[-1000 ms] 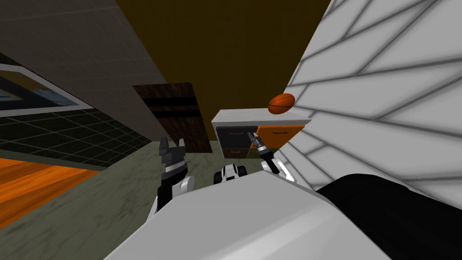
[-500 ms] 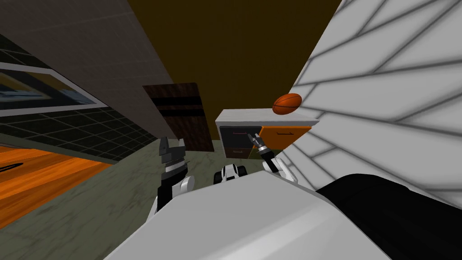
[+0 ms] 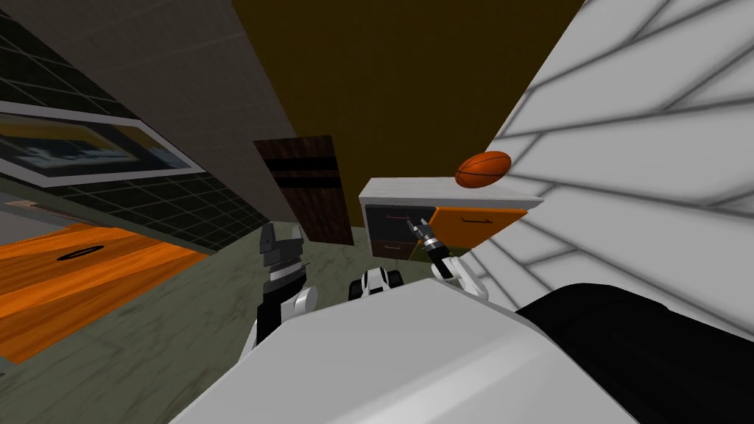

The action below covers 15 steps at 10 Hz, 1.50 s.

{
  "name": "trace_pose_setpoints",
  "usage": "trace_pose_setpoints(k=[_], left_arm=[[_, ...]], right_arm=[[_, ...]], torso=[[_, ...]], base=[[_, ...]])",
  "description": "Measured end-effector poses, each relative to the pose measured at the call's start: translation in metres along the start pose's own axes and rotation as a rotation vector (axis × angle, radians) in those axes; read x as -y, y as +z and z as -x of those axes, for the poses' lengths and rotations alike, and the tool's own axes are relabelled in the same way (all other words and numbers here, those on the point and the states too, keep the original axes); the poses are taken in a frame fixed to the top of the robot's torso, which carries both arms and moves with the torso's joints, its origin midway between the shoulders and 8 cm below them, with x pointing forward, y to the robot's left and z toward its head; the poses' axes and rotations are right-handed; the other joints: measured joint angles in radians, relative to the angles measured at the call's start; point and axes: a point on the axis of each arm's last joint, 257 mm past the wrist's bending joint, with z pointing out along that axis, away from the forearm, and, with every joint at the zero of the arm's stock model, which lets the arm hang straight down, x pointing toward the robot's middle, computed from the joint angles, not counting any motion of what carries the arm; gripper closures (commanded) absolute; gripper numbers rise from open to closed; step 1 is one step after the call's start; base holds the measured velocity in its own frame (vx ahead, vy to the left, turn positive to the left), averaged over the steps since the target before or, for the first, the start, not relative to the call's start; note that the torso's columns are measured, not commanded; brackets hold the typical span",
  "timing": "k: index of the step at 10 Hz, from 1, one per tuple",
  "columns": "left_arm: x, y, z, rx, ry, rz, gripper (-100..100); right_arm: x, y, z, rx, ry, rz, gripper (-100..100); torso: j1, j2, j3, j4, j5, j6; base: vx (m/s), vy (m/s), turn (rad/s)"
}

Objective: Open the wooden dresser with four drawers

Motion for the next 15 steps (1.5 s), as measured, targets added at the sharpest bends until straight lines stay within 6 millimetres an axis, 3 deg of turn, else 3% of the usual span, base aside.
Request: trace_pose_setpoints(k=[7,15], left_arm=[[0.000,0.000,0.000,0.000,0.000,0.000,0],[0.000,0.000,0.000,0.000,0.000,0.000,0]], right_arm=[[0.040,-0.001,-0.022,-0.082,-0.259,-0.106,-100],[0.105,-0.014,-0.040,-0.199,-0.599,-0.268,-100]], torso=[[-0.002,0.000,0.000,0.000,0.000,0.001],[-0.001,0.000,0.000,0.000,0.000,0.001]], base=[[-0.003,0.034,0.090],[-0.004,0.037,0.108]])
